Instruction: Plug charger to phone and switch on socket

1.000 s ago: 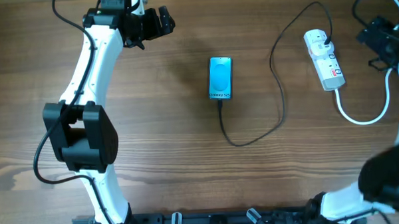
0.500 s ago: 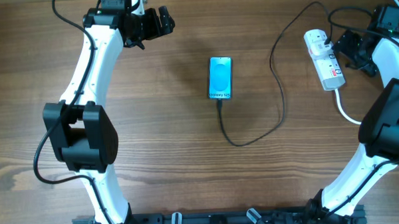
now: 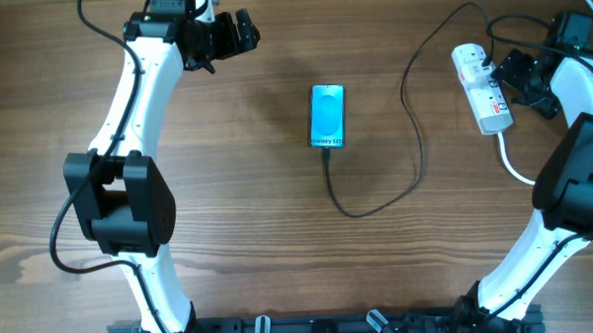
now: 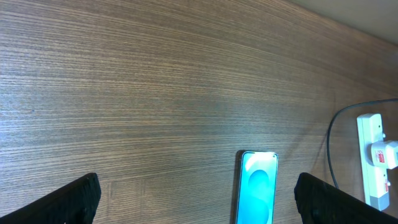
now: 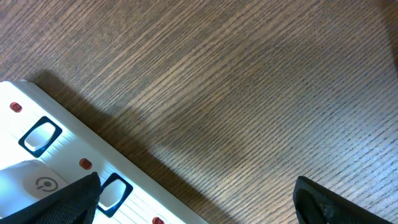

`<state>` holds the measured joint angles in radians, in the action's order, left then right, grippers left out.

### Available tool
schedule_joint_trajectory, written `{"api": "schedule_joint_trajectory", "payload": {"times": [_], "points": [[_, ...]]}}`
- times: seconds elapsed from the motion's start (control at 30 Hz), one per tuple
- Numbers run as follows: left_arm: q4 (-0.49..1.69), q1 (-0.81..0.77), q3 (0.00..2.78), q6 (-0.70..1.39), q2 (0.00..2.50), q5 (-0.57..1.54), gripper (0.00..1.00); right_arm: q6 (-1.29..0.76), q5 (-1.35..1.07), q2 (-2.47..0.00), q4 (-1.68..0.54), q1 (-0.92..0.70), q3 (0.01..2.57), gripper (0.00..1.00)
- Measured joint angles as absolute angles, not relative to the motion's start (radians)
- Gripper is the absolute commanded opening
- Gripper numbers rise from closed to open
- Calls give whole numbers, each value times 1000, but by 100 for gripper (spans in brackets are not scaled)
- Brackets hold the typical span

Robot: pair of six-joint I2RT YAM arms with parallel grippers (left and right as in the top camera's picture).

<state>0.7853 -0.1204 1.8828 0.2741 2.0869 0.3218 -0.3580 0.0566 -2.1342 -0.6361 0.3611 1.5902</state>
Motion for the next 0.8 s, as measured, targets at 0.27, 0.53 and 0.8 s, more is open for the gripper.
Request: {"api": "schedule_joint_trajectory", "payload": {"times": [0.27,0.53,0.8], "points": [[785,-120,1883,274,2087,322,100,-358,57,-2134,-618,370,1576,100],[785,-120,1883,274,2087,322,100,-358,33,-2139,-596,370,1559,100],[785,-120,1883,274,2087,322,100,-358,22,-2149,-616,370,1558,100]]}}
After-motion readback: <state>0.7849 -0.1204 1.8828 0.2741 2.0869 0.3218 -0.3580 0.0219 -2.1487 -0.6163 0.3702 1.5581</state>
